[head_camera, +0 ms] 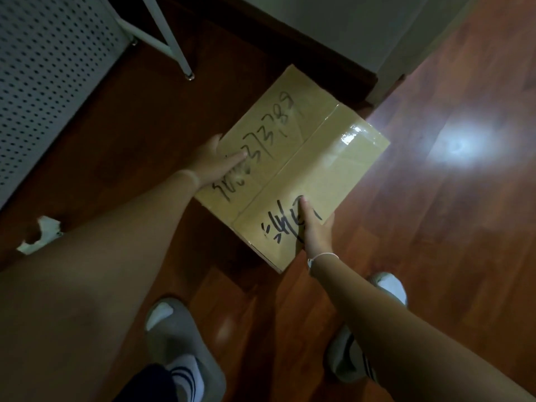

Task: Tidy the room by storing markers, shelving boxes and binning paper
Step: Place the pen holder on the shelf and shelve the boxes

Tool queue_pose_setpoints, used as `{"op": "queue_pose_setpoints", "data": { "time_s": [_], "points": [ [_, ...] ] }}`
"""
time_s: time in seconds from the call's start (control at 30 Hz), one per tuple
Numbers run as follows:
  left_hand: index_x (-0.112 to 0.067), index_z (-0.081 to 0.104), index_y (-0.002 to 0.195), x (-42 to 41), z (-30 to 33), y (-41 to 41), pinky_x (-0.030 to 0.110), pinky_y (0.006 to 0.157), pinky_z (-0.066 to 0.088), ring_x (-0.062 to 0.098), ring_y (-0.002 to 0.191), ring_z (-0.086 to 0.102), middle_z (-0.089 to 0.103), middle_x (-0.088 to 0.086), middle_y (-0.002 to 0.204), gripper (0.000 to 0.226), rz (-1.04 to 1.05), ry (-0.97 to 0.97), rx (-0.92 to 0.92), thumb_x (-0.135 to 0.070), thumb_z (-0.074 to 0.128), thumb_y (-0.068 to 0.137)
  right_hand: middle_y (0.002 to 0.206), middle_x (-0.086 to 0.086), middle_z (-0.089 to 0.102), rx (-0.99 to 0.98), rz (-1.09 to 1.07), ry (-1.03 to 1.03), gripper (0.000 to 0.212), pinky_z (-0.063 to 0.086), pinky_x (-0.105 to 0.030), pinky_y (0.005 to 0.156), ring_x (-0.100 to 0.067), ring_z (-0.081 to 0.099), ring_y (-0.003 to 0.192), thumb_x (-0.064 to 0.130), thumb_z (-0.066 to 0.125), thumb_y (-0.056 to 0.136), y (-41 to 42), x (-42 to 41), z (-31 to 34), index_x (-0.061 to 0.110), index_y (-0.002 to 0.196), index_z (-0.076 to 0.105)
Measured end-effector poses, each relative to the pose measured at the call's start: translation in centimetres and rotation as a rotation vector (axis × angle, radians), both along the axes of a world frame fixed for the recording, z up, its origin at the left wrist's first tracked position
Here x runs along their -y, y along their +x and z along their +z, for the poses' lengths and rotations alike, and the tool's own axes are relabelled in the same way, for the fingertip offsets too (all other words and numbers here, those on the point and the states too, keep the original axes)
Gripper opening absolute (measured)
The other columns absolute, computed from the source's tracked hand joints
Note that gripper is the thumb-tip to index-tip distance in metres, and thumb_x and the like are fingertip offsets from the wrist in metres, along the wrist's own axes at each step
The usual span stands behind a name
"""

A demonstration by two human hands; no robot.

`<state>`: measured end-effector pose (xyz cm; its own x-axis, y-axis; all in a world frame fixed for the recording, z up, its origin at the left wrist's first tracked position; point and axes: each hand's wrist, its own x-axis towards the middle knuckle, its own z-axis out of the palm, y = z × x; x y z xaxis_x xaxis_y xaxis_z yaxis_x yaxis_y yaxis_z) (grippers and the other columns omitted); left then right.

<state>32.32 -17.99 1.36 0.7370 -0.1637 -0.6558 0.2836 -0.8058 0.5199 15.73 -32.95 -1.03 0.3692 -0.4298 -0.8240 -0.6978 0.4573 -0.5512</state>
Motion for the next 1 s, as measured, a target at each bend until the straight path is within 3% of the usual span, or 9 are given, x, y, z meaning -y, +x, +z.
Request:
{"op": "queue_pose_setpoints", "data": {
  "time_s": [0.13,0.23,0.33,0.5,0.67,0.8,0.87,1.0],
  "points": [
    [-0.031,0.052,0.109,0.2,-0.6,1.1,0.04,0.086,0.053,0.018,0.094,0.062,0.062,-0.004,0.102,0.037,-0.004,-0.041,0.017,-0.053,0.061,0.081,0.154,-0.002,0.024,0.006,-0.059,-0.011,0.094,0.026,-0.044,0.111,-0.027,0.027,0.141,0.051,0.063,0.08,0.5,-0.1,-0.6,0.028,0.15,0.006],
    [-0.024,0.054,0.116,0.2,-0.3,1.0,0.034,0.08,0.05,0.017,0.094,0.061,0.061,-0.002,0.103,0.042,0.041,-0.069,-0.013,-0.049,0.062,0.082,0.154,-0.003,0.026,0.017,-0.068,-0.014,0.091,0.026,-0.041,0.11,-0.025,0.029,0.139,0.049,0.062,0.081,0.8,0.2,-0.6,0.025,0.15,0.008],
    [-0.024,0.051,0.115,0.1,0.9,0.6,0.029,0.071,0.045,0.015,0.089,0.058,0.057,-0.008,0.094,0.042,0.106,-0.067,-0.033,-0.048,0.063,0.083,0.145,-0.002,0.042,0.037,-0.065,-0.015,0.092,0.033,-0.044,0.111,-0.024,0.043,0.13,0.05,0.068,0.076,1.2,0.7,0.5,0.024,0.148,0.018],
    [-0.021,0.044,0.121,-1.3,6.7,-0.7,0.025,0.057,0.039,0.006,0.076,0.052,0.055,-0.003,0.104,0.054,0.179,-0.084,-0.091,-0.05,0.064,0.081,0.118,0.001,0.065,0.142,0.045,-0.032,0.061,0.048,-0.039,0.095,-0.016,0.064,0.101,0.041,0.071,0.076,1.4,2.4,5.2,0.023,0.13,0.047],
    [-0.018,0.045,0.119,-2.4,14.3,-3.3,0.03,0.067,0.047,0.021,0.097,0.058,0.059,0.004,0.114,0.059,0.34,-0.169,-0.015,-0.05,0.069,0.076,0.107,-0.006,0.071,0.232,0.218,0.0,0.048,0.055,-0.041,0.084,-0.024,0.07,0.091,0.04,0.07,0.077,1.5,3.8,12.2,0.02,0.119,0.057],
    [-0.022,0.04,0.111,-2.8,22.2,-5.5,0.039,0.083,0.051,0.021,0.1,0.057,0.057,0.003,0.111,0.059,0.443,-0.226,0.082,-0.048,0.075,0.071,0.105,-0.004,0.072,0.355,0.355,0.003,0.044,0.055,-0.032,0.072,-0.022,0.07,0.092,0.038,0.067,0.08,2.6,5.1,19.5,0.021,0.119,0.058],
    [-0.021,0.038,0.113,-3.1,25.9,-6.2,0.038,0.085,0.049,0.021,0.102,0.056,0.055,0.002,0.113,0.059,0.48,-0.272,0.122,-0.043,0.075,0.073,0.107,-0.003,0.072,0.406,0.419,-0.006,0.05,0.055,-0.033,0.075,-0.021,0.07,0.094,0.043,0.069,0.076,3.3,5.5,22.9,0.024,0.12,0.057],
    [-0.02,0.032,0.138,-3.4,34.2,-8.5,0.031,0.094,0.041,0.012,0.111,0.046,0.045,-0.008,0.124,0.071,0.541,-0.415,0.313,-0.032,0.072,0.08,0.113,-0.002,0.07,0.545,0.534,-0.02,0.051,0.049,-0.045,0.095,-0.023,0.067,0.1,0.045,0.07,0.073,4.7,5.9,30.3,0.028,0.119,0.057]
  ]
}}
